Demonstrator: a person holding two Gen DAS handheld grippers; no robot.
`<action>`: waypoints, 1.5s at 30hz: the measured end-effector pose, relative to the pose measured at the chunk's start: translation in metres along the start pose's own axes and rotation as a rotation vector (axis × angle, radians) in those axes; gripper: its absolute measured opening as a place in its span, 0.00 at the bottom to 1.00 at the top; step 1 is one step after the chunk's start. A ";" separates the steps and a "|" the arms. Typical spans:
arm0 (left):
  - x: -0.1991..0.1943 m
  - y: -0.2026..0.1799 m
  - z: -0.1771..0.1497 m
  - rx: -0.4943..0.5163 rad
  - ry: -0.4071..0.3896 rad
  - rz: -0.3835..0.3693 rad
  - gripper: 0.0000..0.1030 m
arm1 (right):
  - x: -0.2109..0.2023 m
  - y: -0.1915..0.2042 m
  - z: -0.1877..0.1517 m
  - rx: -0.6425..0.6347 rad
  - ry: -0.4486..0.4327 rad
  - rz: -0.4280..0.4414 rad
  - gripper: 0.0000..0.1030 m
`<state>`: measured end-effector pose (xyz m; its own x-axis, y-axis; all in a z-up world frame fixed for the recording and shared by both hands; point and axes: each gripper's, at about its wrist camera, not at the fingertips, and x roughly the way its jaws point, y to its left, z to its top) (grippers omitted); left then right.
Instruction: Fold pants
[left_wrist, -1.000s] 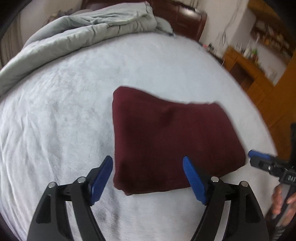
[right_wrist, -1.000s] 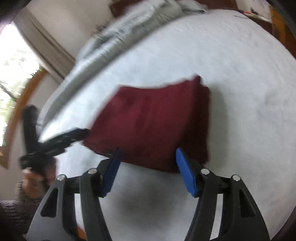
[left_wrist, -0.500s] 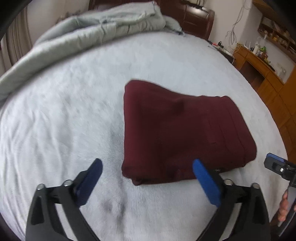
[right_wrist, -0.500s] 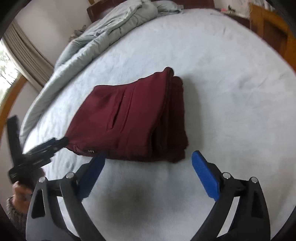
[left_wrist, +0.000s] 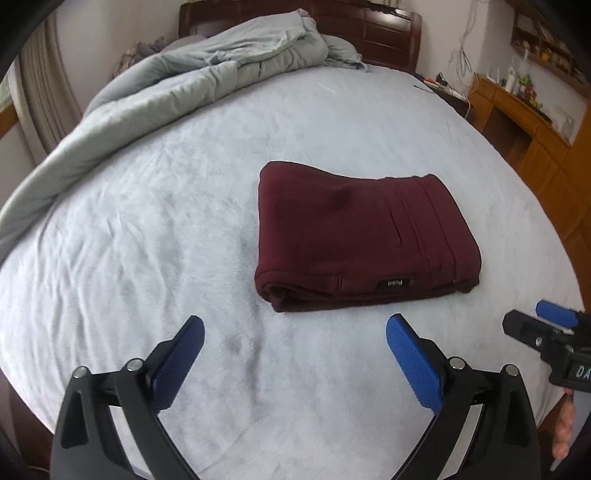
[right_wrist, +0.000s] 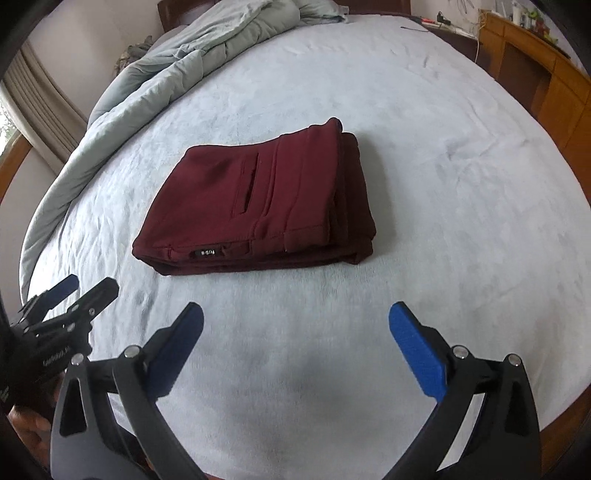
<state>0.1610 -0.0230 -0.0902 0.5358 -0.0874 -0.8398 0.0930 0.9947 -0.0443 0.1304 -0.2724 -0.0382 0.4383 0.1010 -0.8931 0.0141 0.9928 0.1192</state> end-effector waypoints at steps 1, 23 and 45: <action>-0.002 -0.001 -0.001 0.008 -0.001 0.002 0.96 | -0.001 0.000 -0.001 0.007 -0.003 -0.008 0.97; -0.033 0.005 -0.011 -0.010 -0.024 0.005 0.96 | -0.024 0.019 -0.016 -0.046 -0.027 -0.094 0.97; -0.018 0.000 -0.016 0.001 0.018 0.011 0.96 | -0.006 0.020 -0.015 -0.051 0.006 -0.115 0.97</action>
<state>0.1379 -0.0206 -0.0836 0.5215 -0.0752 -0.8500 0.0878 0.9956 -0.0342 0.1146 -0.2517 -0.0372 0.4314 -0.0140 -0.9020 0.0186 0.9998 -0.0066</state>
